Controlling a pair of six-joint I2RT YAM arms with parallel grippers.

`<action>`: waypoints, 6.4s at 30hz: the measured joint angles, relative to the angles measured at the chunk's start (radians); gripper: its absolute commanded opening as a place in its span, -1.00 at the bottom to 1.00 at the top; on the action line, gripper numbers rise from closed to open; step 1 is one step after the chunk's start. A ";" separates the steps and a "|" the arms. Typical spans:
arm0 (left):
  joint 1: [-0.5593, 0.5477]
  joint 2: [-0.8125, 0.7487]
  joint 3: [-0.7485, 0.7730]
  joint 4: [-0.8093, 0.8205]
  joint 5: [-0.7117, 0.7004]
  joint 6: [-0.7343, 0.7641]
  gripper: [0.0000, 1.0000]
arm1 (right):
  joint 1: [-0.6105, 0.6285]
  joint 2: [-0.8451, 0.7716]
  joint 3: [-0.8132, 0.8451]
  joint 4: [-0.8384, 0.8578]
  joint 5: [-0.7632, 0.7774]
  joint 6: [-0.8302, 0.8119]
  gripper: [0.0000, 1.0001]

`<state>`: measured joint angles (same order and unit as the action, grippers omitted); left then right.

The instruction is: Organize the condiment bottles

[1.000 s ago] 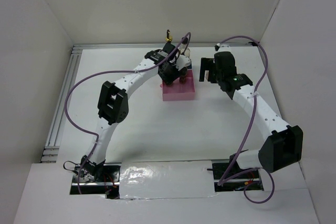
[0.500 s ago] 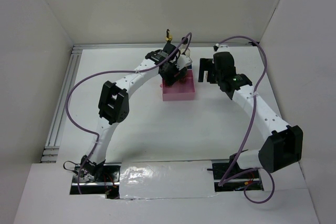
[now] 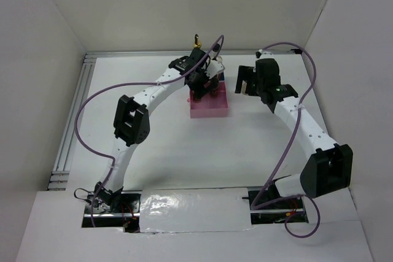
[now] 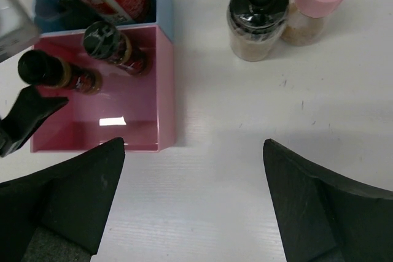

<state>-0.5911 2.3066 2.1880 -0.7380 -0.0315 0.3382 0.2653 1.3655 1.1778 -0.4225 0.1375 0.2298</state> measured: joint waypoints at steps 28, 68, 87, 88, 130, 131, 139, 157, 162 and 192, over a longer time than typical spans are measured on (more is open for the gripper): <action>0.203 -0.577 -0.309 -0.055 0.213 -0.108 0.87 | -0.097 0.354 0.180 0.176 0.064 -0.037 1.00; 0.496 -0.784 -0.509 -0.108 0.379 -0.158 0.88 | -0.020 0.581 0.316 0.167 0.281 -0.013 -1.00; 0.499 -0.792 -0.509 -0.108 0.397 -0.158 0.88 | 0.285 0.113 0.196 0.064 0.419 -0.007 -1.00; 0.499 -0.795 -0.509 -0.108 0.397 -0.158 0.88 | 0.307 0.119 0.197 0.059 0.417 0.002 -1.00; 0.558 -0.839 -0.552 -0.106 0.429 -0.159 0.88 | 0.328 0.401 0.122 0.144 0.364 0.140 -1.00; 0.558 -0.839 -0.555 -0.106 0.430 -0.159 0.88 | 0.325 0.406 0.122 0.146 0.365 0.140 -1.00; 0.566 -0.840 -0.580 -0.107 0.430 -0.161 0.90 | 0.323 0.425 0.121 0.150 0.365 0.139 0.45; 0.571 -0.840 -0.580 -0.107 0.431 -0.160 0.91 | 0.314 0.358 0.163 0.128 0.317 0.077 1.00; 0.575 -0.840 -0.580 -0.107 0.431 -0.160 0.92 | 0.203 0.192 0.171 0.124 0.236 0.047 -0.71; 0.713 -0.868 -1.151 0.039 0.371 -0.100 0.91 | -0.230 0.737 0.587 0.002 0.083 -0.078 0.68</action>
<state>0.1223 1.4384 1.0370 -0.6991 0.3393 0.2382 0.0349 2.1029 1.7653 -0.4202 0.2207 0.1520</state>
